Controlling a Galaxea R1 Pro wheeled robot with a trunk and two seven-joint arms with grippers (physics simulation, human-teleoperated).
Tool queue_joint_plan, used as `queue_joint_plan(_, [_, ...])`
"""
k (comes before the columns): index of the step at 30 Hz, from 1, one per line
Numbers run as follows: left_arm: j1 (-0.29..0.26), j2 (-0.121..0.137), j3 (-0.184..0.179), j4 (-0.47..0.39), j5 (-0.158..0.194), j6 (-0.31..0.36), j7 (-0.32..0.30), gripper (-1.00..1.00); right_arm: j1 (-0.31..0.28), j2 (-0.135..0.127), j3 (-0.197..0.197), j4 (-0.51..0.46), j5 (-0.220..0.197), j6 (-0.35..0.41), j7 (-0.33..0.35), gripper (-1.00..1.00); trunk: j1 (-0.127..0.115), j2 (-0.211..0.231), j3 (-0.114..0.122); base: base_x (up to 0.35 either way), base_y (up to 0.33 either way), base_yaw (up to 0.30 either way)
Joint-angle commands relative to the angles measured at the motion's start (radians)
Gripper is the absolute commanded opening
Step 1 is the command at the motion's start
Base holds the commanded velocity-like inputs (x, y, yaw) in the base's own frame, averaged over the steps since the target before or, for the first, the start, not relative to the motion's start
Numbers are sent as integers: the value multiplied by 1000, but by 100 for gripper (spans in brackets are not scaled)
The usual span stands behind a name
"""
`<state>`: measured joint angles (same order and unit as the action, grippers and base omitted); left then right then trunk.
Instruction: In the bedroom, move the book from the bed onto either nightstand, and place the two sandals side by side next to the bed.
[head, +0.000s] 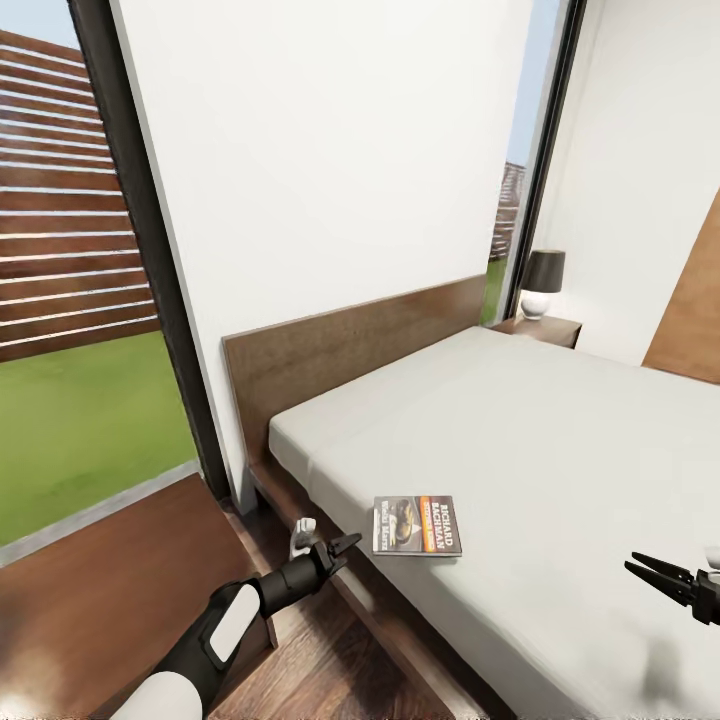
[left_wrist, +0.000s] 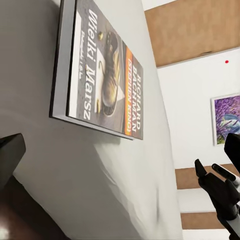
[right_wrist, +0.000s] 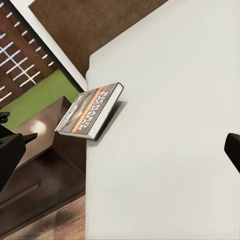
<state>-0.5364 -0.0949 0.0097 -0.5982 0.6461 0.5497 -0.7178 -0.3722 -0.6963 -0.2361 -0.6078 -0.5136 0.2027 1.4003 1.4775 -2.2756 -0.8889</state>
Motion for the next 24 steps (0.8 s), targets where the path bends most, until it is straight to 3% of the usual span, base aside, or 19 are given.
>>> queue_joint_plan(1, [0, 0, 1, 0, 6, 7, 0, 100, -1, 0, 0, 0, -3, 11, 3, 100, 0, 0, -1, 0, 0, 0])
queue_joint_plan(9, [0, 0, 1, 0, 6, 7, 0, 100, -1, 0, 0, 0, -3, 11, 3, 100, 0, 0, -1, 0, 0, 0])
queue_joint_plan(16, [0, 0, 1, 0, 6, 7, 0, 100, -1, 0, 0, 0, -3, 11, 3, 100, 27, -49, -23, 0, 0, 0])
queue_joint_plan(24, [0, 0, 1, 0, 6, 7, -1, 100, -1, 0, 0, 0, -3, 11, 3, 100, 27, -49, -23, 0, 0, 0])
